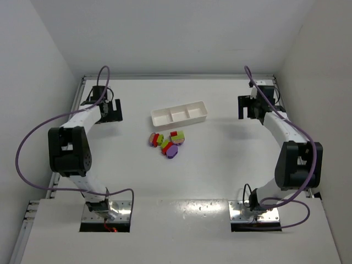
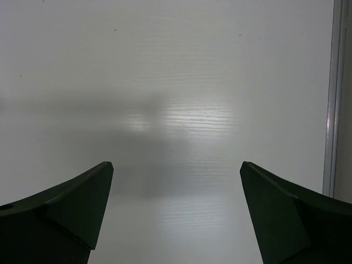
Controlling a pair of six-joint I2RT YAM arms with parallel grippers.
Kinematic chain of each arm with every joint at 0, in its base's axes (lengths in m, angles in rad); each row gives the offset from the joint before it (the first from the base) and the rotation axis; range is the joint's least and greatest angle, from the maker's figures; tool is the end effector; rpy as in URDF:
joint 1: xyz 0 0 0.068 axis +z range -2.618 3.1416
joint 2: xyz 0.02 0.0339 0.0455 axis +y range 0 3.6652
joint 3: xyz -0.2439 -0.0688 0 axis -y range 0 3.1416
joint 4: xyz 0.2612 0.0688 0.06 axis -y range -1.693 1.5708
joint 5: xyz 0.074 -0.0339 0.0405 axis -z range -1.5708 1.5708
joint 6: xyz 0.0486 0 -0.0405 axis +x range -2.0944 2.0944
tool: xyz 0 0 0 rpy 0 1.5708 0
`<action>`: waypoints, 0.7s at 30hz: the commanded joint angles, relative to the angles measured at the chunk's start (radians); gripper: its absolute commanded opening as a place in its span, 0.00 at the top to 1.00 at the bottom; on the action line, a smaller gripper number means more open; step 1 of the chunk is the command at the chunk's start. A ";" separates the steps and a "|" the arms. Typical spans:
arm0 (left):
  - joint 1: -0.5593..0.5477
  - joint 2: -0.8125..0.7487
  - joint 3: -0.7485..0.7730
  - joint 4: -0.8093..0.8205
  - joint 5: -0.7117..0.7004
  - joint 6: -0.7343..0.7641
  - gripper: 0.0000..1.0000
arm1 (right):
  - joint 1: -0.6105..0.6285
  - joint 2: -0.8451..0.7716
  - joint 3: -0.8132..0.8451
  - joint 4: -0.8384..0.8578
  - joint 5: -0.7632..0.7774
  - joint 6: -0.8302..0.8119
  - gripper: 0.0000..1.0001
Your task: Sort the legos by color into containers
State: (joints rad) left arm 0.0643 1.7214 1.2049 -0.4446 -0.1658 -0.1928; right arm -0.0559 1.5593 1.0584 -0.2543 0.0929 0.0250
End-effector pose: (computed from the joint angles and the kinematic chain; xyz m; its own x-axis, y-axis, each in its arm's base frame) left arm 0.3819 0.0326 0.1779 -0.7728 -0.2391 -0.5879 -0.3115 0.9500 0.0231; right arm 0.3634 -0.0249 0.2007 -0.6811 0.0630 -0.7295 0.1401 0.9891 -0.0454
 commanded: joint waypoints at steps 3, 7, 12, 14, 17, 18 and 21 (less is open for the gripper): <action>-0.008 -0.132 -0.021 0.047 0.227 0.114 0.00 | 0.007 -0.027 -0.020 0.001 -0.068 -0.052 0.04; -0.033 -0.233 -0.082 0.021 0.588 0.341 0.00 | 0.016 -0.060 -0.029 -0.059 -0.212 -0.140 0.06; -0.173 -0.276 -0.157 -0.153 0.724 0.608 0.09 | 0.027 -0.070 -0.029 -0.128 -0.361 -0.213 0.11; -0.224 -0.331 -0.204 -0.163 0.747 0.673 0.09 | 0.039 -0.080 -0.029 -0.140 -0.371 -0.214 0.12; -0.331 -0.400 -0.300 -0.154 0.744 0.803 0.10 | 0.048 -0.081 -0.038 -0.140 -0.380 -0.223 0.12; -0.357 -0.410 -0.315 -0.134 0.733 0.820 0.12 | 0.048 -0.081 -0.038 -0.140 -0.380 -0.223 0.12; -0.420 -0.410 -0.326 -0.124 0.724 0.900 0.13 | 0.057 -0.081 -0.038 -0.140 -0.380 -0.223 0.12</action>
State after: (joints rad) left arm -0.3271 1.3460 0.8745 -0.5957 0.5232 0.5518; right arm -0.0040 1.5112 1.0233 -0.3988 -0.2520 -0.1772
